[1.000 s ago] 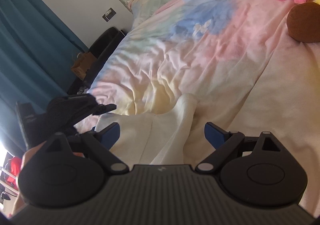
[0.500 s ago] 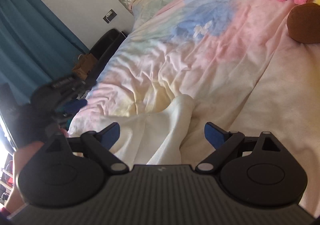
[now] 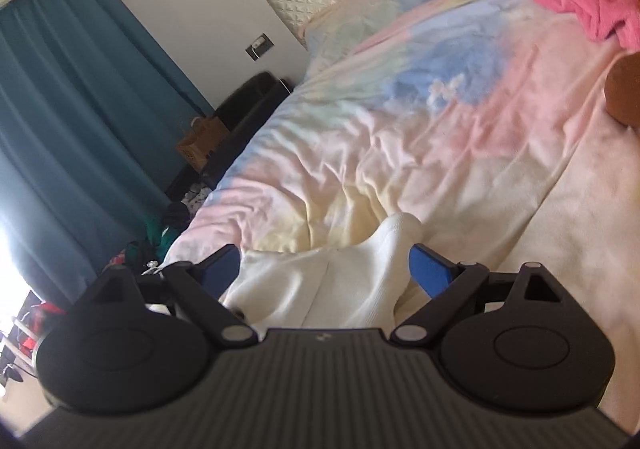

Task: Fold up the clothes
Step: 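Open both grippers and withdraw them from the folded sweatpants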

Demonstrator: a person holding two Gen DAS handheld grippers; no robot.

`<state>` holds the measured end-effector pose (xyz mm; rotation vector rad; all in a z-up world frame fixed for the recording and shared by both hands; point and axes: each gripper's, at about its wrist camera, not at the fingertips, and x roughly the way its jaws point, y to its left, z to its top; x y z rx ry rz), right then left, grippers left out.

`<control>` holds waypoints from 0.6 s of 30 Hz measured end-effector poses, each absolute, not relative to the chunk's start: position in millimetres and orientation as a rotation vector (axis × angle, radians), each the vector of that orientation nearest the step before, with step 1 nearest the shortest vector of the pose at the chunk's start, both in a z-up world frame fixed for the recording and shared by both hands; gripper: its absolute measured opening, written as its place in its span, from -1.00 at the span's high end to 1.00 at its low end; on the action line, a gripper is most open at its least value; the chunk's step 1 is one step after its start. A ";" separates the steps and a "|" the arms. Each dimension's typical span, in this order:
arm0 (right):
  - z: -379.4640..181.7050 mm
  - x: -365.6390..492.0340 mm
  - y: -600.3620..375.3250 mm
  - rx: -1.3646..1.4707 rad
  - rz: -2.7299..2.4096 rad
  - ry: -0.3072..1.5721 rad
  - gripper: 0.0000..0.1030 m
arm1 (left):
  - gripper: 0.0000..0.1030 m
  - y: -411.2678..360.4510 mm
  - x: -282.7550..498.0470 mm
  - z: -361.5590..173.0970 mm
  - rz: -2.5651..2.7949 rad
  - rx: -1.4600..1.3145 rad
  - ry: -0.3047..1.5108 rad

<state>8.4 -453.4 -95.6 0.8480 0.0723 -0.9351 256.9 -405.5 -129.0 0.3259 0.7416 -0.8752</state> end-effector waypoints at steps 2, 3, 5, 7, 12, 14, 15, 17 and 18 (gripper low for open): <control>-92.9 9.3 -452.1 0.823 -0.936 0.068 -0.80 | -0.36 -398.1 255.7 -126.7 -0.869 0.300 0.733; -91.4 9.8 -452.3 0.814 -0.934 0.067 -0.80 | -0.36 -393.4 254.5 -122.4 -0.866 0.283 0.727; -89.2 11.5 -451.1 0.797 -0.925 0.064 -0.80 | -0.37 -378.6 248.9 -109.4 -0.868 0.268 0.704; -85.1 14.5 -447.2 0.762 -0.913 0.065 -0.80 | -0.42 -354.2 238.3 -93.4 -0.865 0.260 0.659; -62.4 17.7 -417.7 0.569 -0.840 -0.012 -0.80 | -0.58 -268.0 193.2 -54.8 -0.779 0.273 0.506; -54.9 20.1 -405.1 0.500 -0.804 -0.025 -0.80 | -0.58 -230.3 174.2 -42.4 -0.743 0.273 0.478; -52.2 21.6 -399.9 0.476 -0.781 -0.024 -0.80 | -0.59 -211.3 166.3 -36.6 -0.725 0.263 0.473; -46.4 24.7 -389.5 0.429 -0.733 -0.019 -0.80 | -0.63 -173.5 152.6 -25.6 -0.682 0.234 0.474; -43.9 26.9 -384.2 0.406 -0.708 -0.011 -0.80 | -0.63 -155.0 146.6 -20.4 -0.655 0.215 0.479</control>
